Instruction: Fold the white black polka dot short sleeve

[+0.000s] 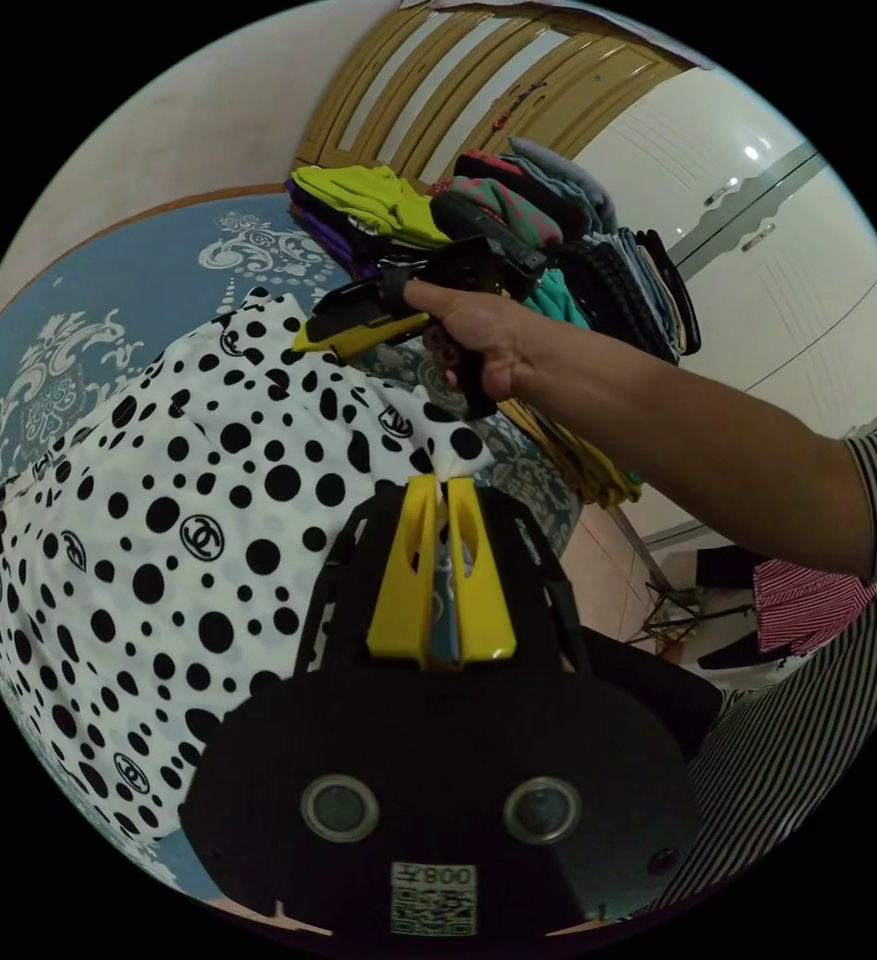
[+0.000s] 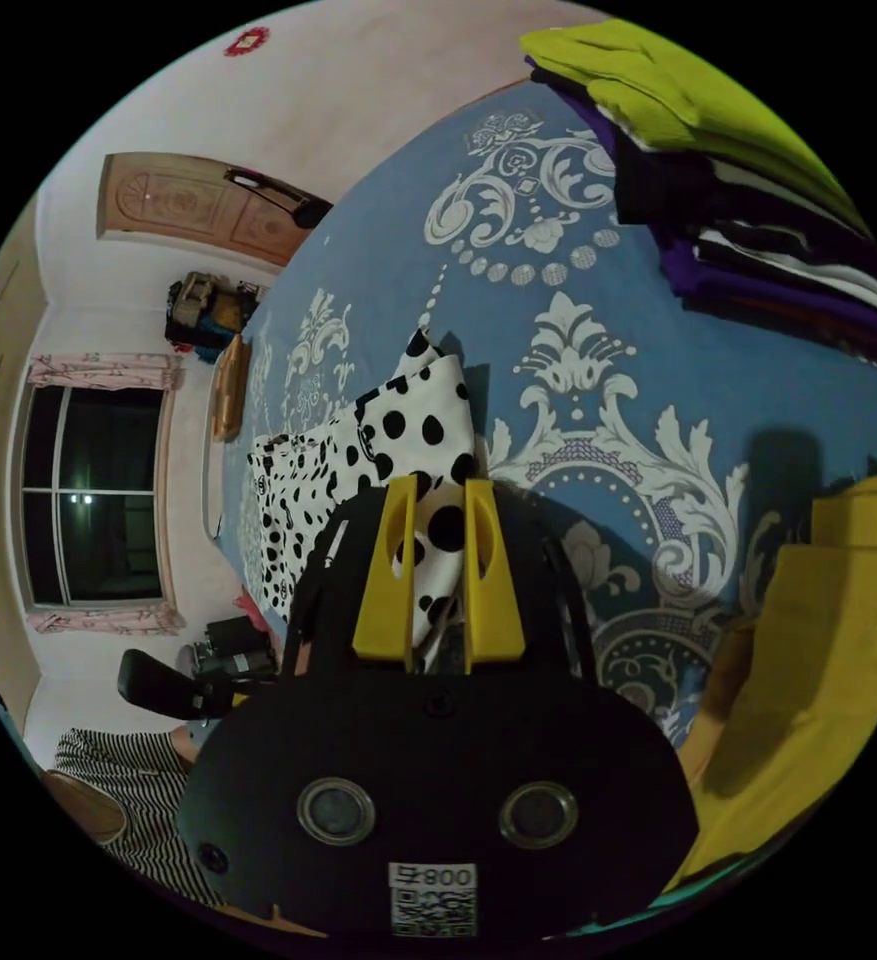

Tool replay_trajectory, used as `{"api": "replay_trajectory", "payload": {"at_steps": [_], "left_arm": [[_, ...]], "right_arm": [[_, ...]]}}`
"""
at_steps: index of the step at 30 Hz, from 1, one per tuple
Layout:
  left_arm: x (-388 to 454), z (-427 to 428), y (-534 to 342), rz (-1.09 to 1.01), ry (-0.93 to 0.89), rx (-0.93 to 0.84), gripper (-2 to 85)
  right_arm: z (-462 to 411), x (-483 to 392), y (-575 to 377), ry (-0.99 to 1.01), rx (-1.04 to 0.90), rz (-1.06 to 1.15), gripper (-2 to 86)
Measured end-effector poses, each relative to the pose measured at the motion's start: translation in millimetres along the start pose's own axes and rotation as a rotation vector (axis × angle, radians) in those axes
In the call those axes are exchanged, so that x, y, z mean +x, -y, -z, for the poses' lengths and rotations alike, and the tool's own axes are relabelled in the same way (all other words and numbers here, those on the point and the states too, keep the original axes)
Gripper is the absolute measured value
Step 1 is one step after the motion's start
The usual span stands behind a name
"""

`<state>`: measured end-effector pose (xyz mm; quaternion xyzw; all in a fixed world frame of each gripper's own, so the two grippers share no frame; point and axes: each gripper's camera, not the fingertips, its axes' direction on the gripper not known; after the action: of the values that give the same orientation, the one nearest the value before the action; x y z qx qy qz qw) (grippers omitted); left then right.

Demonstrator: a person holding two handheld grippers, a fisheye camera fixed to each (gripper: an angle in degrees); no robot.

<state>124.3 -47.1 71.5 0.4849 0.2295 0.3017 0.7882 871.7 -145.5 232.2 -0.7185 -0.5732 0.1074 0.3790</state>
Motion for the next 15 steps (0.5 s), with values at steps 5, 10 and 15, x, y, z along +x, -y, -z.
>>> {"api": "replay_trajectory", "payload": {"at_steps": [5,10,15], "left_arm": [[-4.4,38.6,-13.6,0.015,-0.006,0.013,2.2],[-11.6,89.8,-30.8,0.049,-0.03,0.058,2.1],[-21.4,161.0,-58.4,0.097,-0.074,0.153,2.0]], "right_arm": [[-16.7,-28.3,12.5,0.006,-0.017,-0.011,3.9],[-22.4,-66.4,10.1,0.083,0.041,-0.009,2.3],[-20.9,-124.9,-0.9,0.158,0.141,0.041,1.9]]}}
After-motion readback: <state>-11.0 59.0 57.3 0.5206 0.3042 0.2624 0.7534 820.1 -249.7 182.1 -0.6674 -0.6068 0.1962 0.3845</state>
